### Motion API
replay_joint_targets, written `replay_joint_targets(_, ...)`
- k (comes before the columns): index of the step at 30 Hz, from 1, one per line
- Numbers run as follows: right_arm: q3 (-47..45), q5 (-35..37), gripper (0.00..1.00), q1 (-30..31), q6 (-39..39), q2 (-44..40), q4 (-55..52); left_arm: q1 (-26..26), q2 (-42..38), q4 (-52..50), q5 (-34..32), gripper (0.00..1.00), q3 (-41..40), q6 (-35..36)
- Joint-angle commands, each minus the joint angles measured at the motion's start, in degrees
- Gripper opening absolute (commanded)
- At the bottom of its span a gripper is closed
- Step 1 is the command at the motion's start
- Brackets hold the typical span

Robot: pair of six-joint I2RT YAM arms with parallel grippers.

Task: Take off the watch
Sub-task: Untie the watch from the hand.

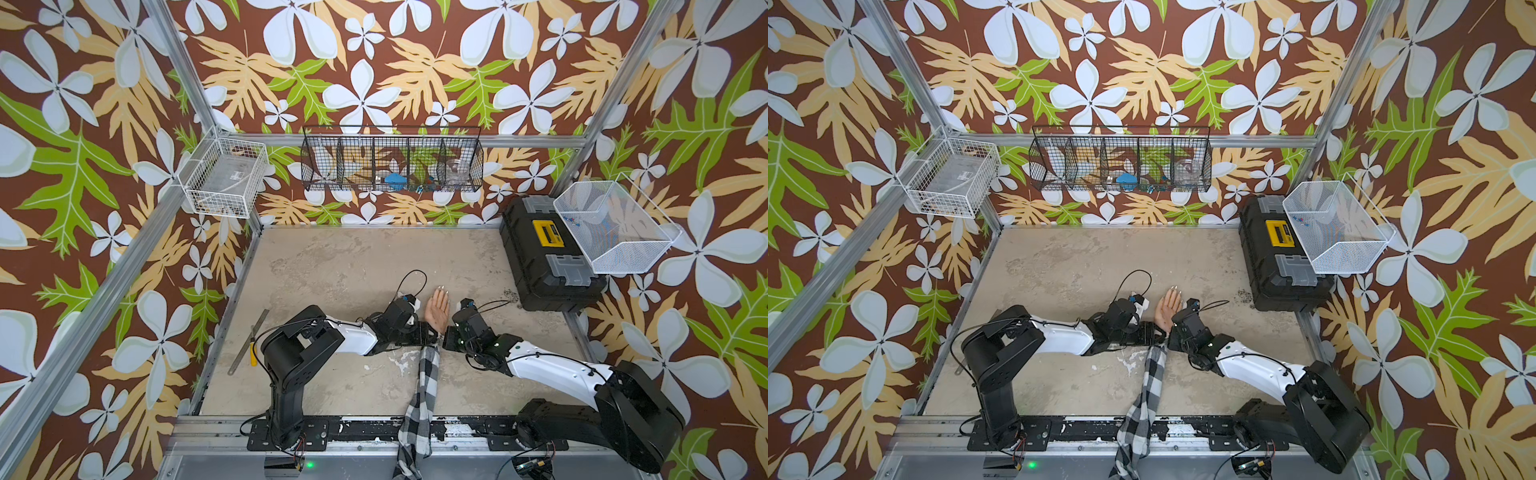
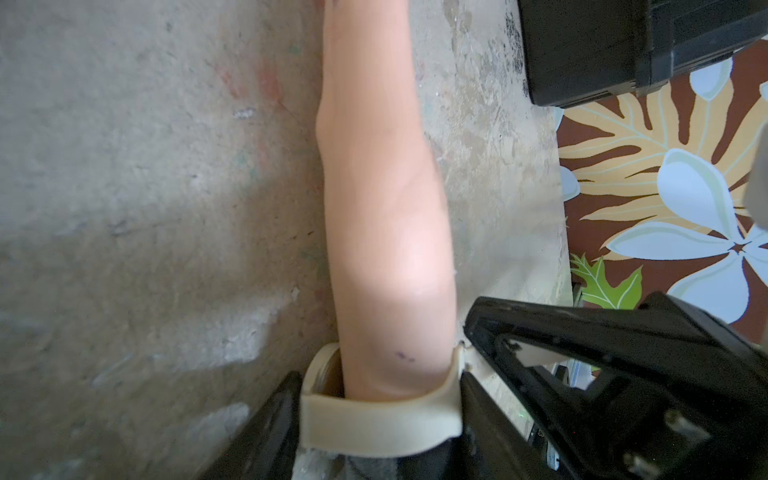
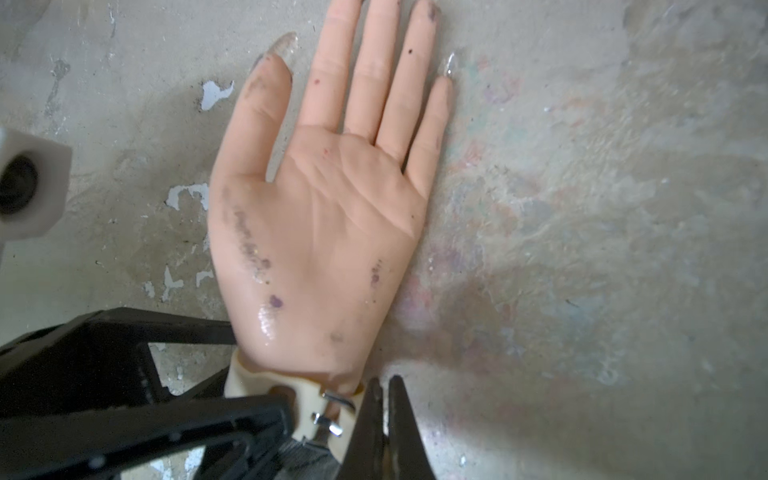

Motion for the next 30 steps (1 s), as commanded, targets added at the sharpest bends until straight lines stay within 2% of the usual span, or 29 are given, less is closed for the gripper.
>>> replay_joint_targets(1,-1.29,0.66,0.00,-0.11,0.61,-0.19,-0.65,0.28,0.95,-8.84,-3.22,0.60,-0.96,-0.55)
replay_joint_targets(17,-5.00,-1.75,0.00,-0.40,1.31,3.17,5.33,0.36,1.30,-8.70,-3.39,0.59,-1.18,-0.55)
replay_joint_targets(24,-10.11,-14.79,0.00,-4.67,3.89,-0.77,19.25,0.30,-0.19,-9.65,-3.45,0.63,-0.54,0.73)
replay_joint_targets(30,-11.20,-20.60,0.00,-5.74,4.59,0.30,25.85,0.34,-3.20,-14.34,-5.81,0.69,1.71,4.13)
